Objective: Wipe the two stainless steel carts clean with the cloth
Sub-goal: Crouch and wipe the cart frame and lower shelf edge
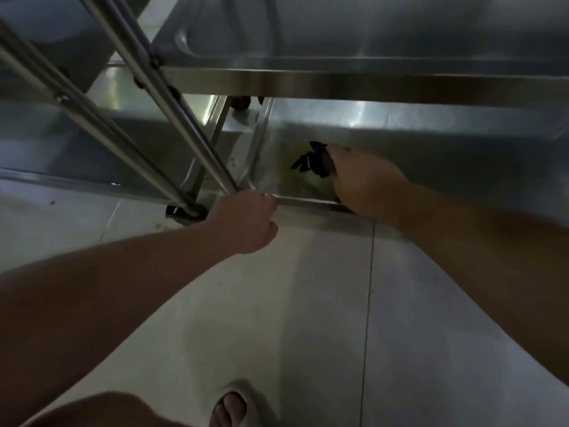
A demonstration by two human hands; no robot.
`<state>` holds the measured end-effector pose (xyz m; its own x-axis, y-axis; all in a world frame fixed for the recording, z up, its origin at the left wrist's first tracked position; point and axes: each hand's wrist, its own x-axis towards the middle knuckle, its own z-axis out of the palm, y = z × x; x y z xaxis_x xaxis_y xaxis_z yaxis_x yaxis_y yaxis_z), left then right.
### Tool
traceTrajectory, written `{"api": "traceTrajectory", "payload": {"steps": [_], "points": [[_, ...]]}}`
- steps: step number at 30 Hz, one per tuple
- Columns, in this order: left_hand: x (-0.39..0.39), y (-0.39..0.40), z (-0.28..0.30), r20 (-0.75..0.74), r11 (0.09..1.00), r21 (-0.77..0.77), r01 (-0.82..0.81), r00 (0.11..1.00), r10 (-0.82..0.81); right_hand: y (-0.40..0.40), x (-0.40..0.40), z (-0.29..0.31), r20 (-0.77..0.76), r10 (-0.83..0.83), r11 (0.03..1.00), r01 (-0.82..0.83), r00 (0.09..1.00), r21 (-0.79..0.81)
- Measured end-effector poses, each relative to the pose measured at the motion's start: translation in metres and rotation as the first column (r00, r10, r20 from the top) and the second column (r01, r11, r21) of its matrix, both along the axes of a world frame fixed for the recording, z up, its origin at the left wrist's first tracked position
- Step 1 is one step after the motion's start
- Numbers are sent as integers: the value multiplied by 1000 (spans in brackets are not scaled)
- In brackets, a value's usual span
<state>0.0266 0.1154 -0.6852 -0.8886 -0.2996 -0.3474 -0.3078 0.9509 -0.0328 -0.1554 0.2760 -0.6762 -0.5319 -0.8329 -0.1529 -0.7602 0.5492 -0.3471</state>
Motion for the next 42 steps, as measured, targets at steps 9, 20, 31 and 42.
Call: {"api": "traceTrajectory", "payload": {"steps": [9,20,31,42], "points": [[24,-33,-38,-75,979,112,-168,981,177,-71,14,-25,-50,-91,987,83,995,-139],[37,-84,-49,-404,737,597,-317,674,618,-144,29,-84,77,180,976,-168,981,-141],[-15,-79,-67,-295,307,952,-2,262,919,-108,-6,-116,-86,269,962,-263,959,74],[-23,-76,-73,-328,311,944,109,200,923,-159,5,-108,-84,199,979,-195,976,52]]}}
